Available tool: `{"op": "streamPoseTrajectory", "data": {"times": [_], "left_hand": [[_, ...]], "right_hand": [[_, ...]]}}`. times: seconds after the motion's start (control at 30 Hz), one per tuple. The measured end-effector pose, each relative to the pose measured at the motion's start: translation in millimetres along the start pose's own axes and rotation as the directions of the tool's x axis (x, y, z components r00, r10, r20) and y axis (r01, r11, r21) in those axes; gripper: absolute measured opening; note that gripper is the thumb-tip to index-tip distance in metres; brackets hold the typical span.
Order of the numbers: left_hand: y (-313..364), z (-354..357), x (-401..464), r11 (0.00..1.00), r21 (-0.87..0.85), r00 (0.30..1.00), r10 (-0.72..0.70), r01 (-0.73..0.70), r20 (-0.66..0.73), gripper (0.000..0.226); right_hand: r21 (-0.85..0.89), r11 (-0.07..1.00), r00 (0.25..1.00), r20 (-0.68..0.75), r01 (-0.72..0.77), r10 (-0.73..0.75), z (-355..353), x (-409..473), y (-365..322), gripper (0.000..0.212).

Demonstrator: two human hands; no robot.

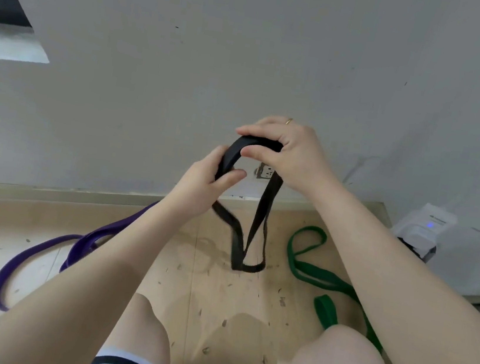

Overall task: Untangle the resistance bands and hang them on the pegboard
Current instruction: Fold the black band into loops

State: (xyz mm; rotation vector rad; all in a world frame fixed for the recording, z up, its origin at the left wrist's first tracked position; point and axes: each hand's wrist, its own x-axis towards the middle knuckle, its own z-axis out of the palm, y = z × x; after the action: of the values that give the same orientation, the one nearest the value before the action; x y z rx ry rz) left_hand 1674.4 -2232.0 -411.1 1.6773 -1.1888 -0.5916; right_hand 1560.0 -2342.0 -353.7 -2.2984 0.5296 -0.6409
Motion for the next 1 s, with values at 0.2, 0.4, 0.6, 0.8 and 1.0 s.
{"op": "streamPoseTrajectory", "data": {"times": [0.2, 0.4, 0.6, 0.8, 1.0], "left_hand": [[-15.4, 12.6, -15.4, 0.999, -0.01, 0.993, -0.041, 0.043, 0.106, 0.024], [-20.1, 17.1, -17.4, 0.987, -0.063, 0.962, -0.126, 0.145, 0.244, 0.036], [-16.8, 16.4, -17.7, 0.972, -0.169, 0.977, -0.137, 0.165, 0.163, 0.018], [-13.2, 26.8, -17.3, 0.938, -0.287, 0.981, -0.19, 0.194, 0.044, 0.015], [-8.2, 29.3, -21.7, 0.956, -0.227, 0.978, -0.156, 0.185, 0.138, 0.016]], "right_hand": [[-0.208, 0.975, 0.987, 0.151, 0.076, -0.045, 11.6, -5.8, 7.1, 0.027], [-0.1, 0.994, 0.99, 0.143, 0.035, -0.02, 22.4, -11.9, 5.9, 0.023], [-0.079, 0.997, 0.999, 0.045, -0.004, 0.007, 20.9, -18.3, -1.9, 0.029], [-0.105, 0.994, 0.999, 0.026, -0.028, 0.031, 21.8, -18.8, -4.1, 0.028], [0.001, 0.999, 0.997, 0.052, -0.051, 0.051, 19.6, -27.9, -1.8, 0.021]]}}
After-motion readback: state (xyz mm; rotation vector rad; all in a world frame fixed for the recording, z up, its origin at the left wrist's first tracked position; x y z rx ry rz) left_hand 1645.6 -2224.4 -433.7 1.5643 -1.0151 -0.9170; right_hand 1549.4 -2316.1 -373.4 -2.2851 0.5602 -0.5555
